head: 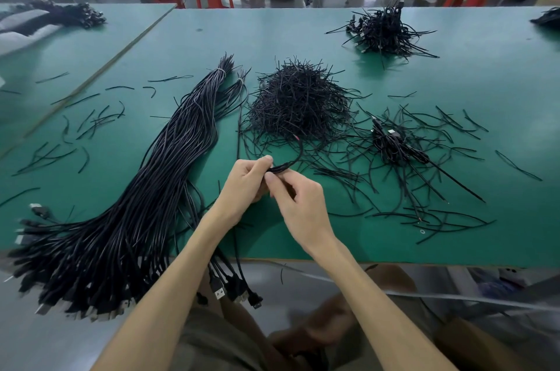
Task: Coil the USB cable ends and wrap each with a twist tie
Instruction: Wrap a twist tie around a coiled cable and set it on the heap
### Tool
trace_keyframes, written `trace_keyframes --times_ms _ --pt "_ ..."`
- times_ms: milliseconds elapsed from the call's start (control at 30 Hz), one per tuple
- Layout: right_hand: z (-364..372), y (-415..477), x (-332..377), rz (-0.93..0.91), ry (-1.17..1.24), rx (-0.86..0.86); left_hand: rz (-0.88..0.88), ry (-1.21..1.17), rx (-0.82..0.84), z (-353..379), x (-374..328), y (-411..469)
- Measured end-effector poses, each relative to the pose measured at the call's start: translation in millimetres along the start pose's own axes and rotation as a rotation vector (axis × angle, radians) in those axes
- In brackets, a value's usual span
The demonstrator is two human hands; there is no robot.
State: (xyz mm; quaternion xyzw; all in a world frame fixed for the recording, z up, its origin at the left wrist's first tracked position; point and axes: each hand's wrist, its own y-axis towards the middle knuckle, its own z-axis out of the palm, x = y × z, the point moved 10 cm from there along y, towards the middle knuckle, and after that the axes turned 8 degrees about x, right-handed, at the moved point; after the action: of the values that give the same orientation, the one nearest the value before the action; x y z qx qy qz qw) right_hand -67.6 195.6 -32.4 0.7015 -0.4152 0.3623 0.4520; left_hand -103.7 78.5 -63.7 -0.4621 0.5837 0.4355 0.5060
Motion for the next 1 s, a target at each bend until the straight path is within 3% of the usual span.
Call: trace_keyframes --times_ms 267,433,500,567,633,833,1000 --pt "2.2 -0.6 0.4 -0.056 0.052 -0.001 0.150 -0.003 -0.030 -1.3 -14.6 2.4" --pt "-0.7 -0.9 -7.1 -0.028 0.048 -0.018 0.151 0.399 -0.249 -23.8 -33.5 1.4" --pt "-1.3 -1.2 -3.5 -0.051 0.001 -0.032 0.073 0.378 -0.135 -27.4 -39.7 4.7" --pt "-0.3 -1.3 -2.0 -0.070 -0.047 -0.025 -0.120 0.274 0.169 -11.8 -33.2 6.2" --pt "0.4 -1.4 -1.6 -0.080 -0.085 -0.013 -0.272 0.314 0.383 -1.6 -27.9 -0.3" --pt "7.2 -1.5 -2.7 -0.039 -0.071 0.043 -0.332 0.570 0.492 -12.1 -34.6 -4.2" --pt "2.3 0.3 -22.9 0.121 0.206 0.046 -0.125 0.571 0.476 -8.8 -49.7 -3.5"
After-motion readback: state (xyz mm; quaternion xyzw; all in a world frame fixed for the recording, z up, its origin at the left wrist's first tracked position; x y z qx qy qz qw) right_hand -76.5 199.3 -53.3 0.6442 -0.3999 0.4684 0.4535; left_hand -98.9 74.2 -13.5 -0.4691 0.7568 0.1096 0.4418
